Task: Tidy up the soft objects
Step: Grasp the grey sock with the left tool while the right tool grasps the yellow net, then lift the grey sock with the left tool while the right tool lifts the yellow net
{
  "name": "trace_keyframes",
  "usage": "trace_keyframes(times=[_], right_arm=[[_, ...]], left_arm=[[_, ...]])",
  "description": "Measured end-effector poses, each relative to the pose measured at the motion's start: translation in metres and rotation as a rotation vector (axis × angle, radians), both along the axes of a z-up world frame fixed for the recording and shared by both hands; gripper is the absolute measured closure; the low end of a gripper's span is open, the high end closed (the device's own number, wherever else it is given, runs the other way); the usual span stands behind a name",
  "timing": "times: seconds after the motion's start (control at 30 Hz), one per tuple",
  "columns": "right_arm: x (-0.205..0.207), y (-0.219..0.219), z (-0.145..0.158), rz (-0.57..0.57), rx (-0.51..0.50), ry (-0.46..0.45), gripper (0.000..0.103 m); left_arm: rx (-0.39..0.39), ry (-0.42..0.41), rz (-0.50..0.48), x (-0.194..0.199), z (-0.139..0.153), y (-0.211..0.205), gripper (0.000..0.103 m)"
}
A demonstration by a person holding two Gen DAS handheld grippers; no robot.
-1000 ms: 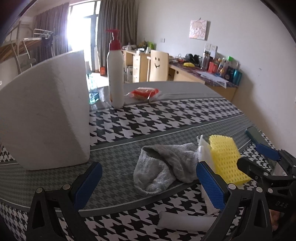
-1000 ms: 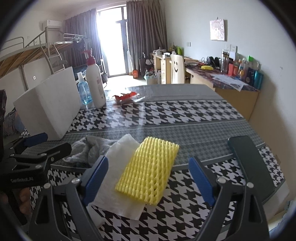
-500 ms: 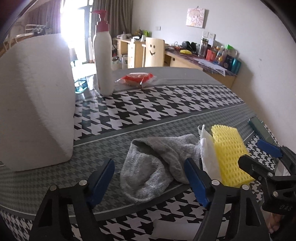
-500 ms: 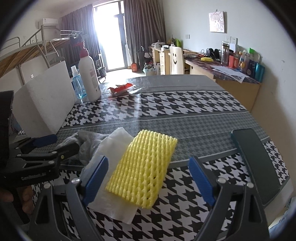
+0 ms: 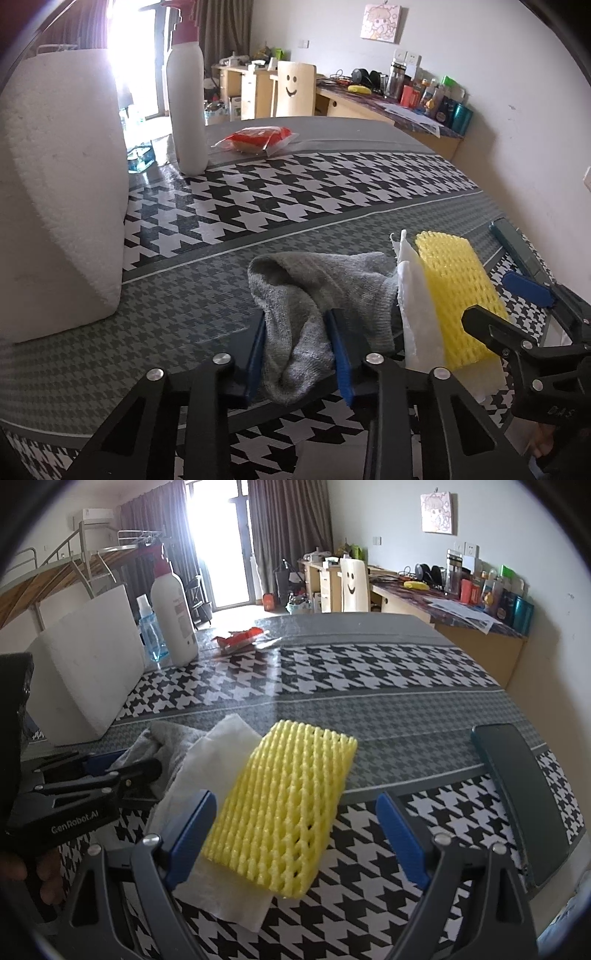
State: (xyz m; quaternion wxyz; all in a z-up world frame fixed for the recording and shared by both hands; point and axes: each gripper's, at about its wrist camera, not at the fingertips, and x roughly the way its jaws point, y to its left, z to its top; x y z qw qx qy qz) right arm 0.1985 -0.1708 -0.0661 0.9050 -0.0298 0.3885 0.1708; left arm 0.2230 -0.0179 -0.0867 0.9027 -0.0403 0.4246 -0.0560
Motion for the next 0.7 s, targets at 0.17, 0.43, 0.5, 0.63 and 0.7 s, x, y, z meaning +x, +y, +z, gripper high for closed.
trace_keyframes(times=[0.17, 0.43, 0.5, 0.63, 0.7], right_arm=[[0.002, -0.007, -0.005, -0.004, 0.020, 0.036, 0.020], [0.003, -0.016, -0.009, -0.019, 0.054, 0.074, 0.073], [0.001, -0.019, -0.006, -0.026, 0.058, 0.067, 0.080], [-0.005, -0.022, 0.003, -0.026, 0.082, 0.042, 0.081], [-0.007, -0.021, 0.006, -0.022, 0.082, 0.026, 0.081]], left_arm=[[-0.004, -0.006, -0.017, -0.001, 0.000, -0.003, 0.080], [-0.018, -0.007, -0.028, -0.002, 0.001, -0.003, 0.089], [-0.014, -0.010, -0.033, -0.003, 0.001, -0.005, 0.089], [-0.019, -0.015, -0.034, -0.005, 0.004, -0.005, 0.090], [-0.019, -0.014, -0.034, -0.005, 0.004, -0.004, 0.090]])
